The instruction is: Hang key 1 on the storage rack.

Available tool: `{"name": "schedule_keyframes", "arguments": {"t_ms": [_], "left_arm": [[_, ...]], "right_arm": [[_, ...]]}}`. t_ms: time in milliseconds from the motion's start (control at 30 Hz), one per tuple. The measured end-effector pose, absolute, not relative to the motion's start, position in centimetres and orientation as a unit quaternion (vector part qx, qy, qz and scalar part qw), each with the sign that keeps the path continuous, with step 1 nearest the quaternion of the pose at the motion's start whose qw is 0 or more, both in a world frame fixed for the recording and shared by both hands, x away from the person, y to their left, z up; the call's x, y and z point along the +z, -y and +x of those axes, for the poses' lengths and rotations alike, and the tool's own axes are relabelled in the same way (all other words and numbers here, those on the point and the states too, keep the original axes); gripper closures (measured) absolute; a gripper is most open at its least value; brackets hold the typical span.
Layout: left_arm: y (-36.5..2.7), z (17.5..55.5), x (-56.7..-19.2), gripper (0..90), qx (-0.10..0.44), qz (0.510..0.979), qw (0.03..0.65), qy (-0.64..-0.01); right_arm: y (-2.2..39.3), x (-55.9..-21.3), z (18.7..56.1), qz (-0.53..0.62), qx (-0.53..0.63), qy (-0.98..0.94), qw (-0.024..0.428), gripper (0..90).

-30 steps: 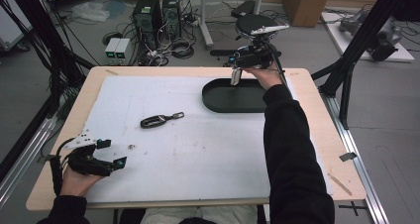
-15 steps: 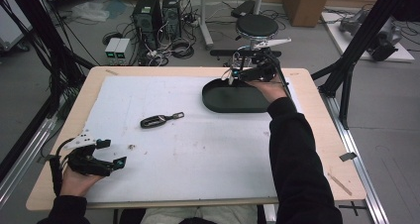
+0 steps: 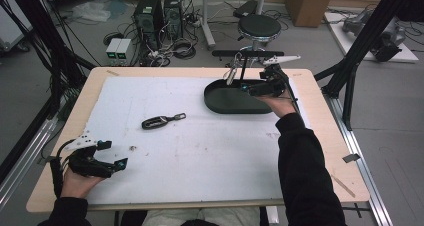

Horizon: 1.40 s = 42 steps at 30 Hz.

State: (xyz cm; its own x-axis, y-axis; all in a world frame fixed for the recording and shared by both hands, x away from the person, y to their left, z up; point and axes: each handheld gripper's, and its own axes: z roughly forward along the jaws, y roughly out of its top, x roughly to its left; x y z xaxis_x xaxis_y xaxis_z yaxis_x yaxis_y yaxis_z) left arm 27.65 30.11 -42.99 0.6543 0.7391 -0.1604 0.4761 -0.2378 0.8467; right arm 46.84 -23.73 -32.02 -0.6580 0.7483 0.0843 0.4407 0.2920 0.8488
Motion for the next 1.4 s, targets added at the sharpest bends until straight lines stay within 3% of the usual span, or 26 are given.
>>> {"name": "schedule_keyframes", "arguments": {"t_ms": [500, 1400], "left_arm": [[-30.2, 27.7, -43.0, 1.7, 0.139, 0.772, 0.478, -0.395], [-30.2, 27.7, -43.0, 1.7, 0.138, 0.773, 0.476, -0.396]], "right_arm": [[24.8, -33.1, 43.6, 0.366, 0.454, -0.792, 0.183, 0.7], [26.8, -36.8, 39.3, 0.368, 0.446, -0.800, 0.162, 0.7]]}}
